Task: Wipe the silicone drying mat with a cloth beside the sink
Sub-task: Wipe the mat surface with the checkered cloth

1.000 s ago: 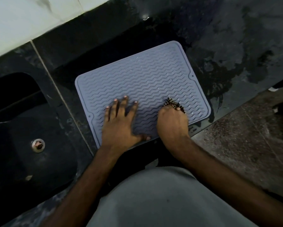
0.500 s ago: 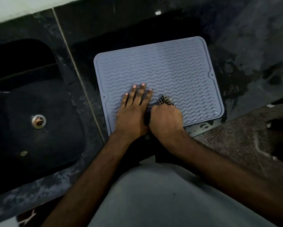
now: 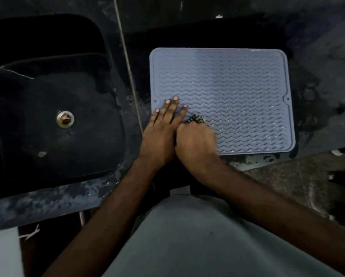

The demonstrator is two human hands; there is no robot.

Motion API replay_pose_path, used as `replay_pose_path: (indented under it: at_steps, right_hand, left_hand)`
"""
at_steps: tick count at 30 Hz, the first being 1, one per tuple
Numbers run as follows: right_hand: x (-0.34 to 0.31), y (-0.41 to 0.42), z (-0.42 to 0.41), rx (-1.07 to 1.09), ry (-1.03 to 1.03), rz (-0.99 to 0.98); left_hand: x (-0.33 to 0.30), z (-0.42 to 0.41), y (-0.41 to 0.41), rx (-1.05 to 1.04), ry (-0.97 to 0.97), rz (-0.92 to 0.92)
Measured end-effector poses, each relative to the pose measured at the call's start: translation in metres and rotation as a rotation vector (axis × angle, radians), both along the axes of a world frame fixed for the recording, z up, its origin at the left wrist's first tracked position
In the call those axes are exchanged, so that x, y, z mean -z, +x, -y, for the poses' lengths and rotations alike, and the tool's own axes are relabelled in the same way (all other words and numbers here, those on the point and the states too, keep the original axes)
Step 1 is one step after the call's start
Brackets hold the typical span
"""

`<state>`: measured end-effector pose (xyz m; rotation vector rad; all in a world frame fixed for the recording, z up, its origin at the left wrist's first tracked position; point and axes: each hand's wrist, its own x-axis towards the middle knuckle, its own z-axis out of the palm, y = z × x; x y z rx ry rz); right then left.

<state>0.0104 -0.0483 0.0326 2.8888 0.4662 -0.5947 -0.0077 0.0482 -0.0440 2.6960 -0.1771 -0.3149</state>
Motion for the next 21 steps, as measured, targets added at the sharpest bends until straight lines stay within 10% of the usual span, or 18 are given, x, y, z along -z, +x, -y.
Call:
replay_pose_path:
  at_steps: [21]
  right_hand:
    - [-0.017, -0.011, -0.003, -0.378, 0.166, -0.084]
  left_hand:
    - [-0.021, -0.037, -0.059, -0.287, -0.039, 0.092]
